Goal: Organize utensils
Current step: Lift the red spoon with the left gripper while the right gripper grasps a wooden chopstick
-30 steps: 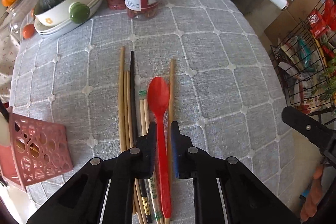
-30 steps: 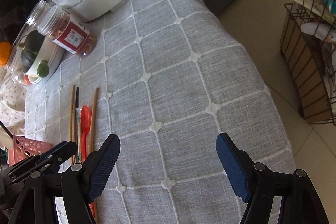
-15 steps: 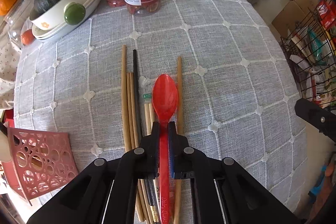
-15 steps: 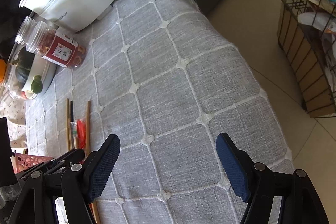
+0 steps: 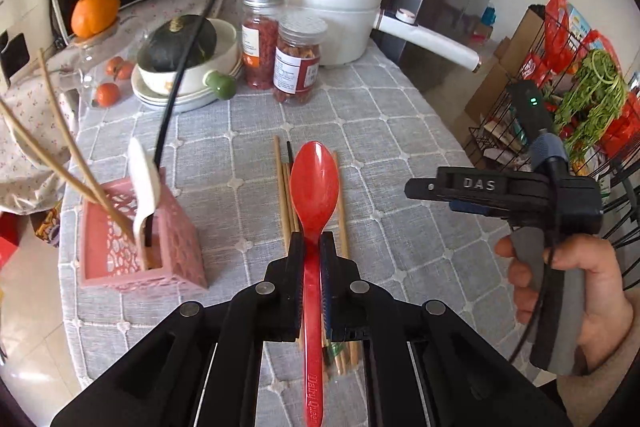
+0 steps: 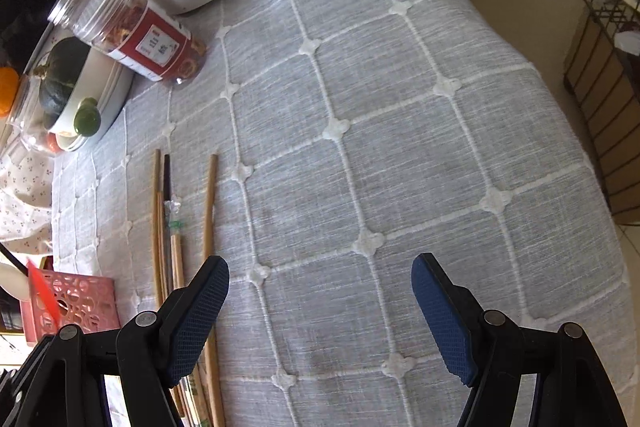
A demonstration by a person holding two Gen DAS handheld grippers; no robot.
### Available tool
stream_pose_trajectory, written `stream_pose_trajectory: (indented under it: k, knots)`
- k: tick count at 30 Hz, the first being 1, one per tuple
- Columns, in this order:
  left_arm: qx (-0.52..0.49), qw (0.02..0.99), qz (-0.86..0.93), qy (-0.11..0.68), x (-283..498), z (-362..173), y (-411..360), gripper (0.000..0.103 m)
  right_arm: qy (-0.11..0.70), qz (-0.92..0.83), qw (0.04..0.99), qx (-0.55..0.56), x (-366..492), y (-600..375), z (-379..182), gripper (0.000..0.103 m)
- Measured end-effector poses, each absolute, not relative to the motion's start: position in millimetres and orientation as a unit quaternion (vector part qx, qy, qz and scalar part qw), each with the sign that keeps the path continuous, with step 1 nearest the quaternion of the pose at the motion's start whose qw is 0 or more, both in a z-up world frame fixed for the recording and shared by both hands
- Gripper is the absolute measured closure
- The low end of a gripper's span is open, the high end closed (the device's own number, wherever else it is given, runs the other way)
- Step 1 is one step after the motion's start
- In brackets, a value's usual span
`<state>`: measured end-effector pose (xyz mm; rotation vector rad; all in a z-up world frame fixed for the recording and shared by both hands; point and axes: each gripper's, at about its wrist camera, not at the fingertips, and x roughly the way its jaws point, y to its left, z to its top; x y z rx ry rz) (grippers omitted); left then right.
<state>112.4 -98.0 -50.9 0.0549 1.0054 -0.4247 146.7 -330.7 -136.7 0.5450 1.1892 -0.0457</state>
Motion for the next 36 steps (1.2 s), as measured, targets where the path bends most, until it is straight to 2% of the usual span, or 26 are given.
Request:
stream_pose_trajectory:
  k: [9, 11, 13, 15, 16, 18, 19, 24, 31, 36]
  knots:
    - [-0.01, 0.864, -0.199, 0.463, 104, -47, -47, 0.096, 0.571, -0.014, 0.8, 0.185, 174, -271, -153, 0.023]
    - [-0.019, 0.864, -0.199, 0.462, 104, -46, -39, 0.096, 0.57, -0.019, 0.806, 0.157, 180, -259, -157, 0.026]
    - [-0.027, 0.864, -0.202, 0.46, 103, -45, -32, 0.096, 0.572, -0.025, 0.81, 0.127, 185, -248, -161, 0.038]
    - [-0.03, 0.864, -0.205, 0.459, 103, -44, -28, 0.096, 0.564, -0.033, 0.821, 0.081, 188, -237, -161, 0.045]
    - [-0.032, 0.864, -0.207, 0.457, 102, -42, -26, 0.096, 0.562, -0.032, 0.824, 0.06, 189, -232, -162, 0.054]
    - [-0.037, 0.866, -0.208, 0.453, 101, -38, -22, 0.096, 0.559, -0.035, 0.828, 0.026, 188, -224, -163, 0.066]
    - [-0.04, 0.868, -0.208, 0.45, 101, -36, -19, 0.096, 0.558, -0.029, 0.829, 0.021, 187, -221, -164, 0.076]
    - [-0.059, 0.882, -0.195, 0.424, 98, -20, -6, 0.096, 0.567, -0.02, 0.822, 0.046, 179, -230, -161, 0.097]
    - [-0.121, 0.929, -0.144, 0.319, 92, 24, 32, 0.096, 0.532, -0.018, 0.842, 0.09, 157, -248, -132, 0.097]
    - [-0.149, 0.958, -0.103, 0.222, 92, 31, 46, 0.096, 0.497, 0.0, 0.862, 0.103, 138, -252, -101, 0.097]
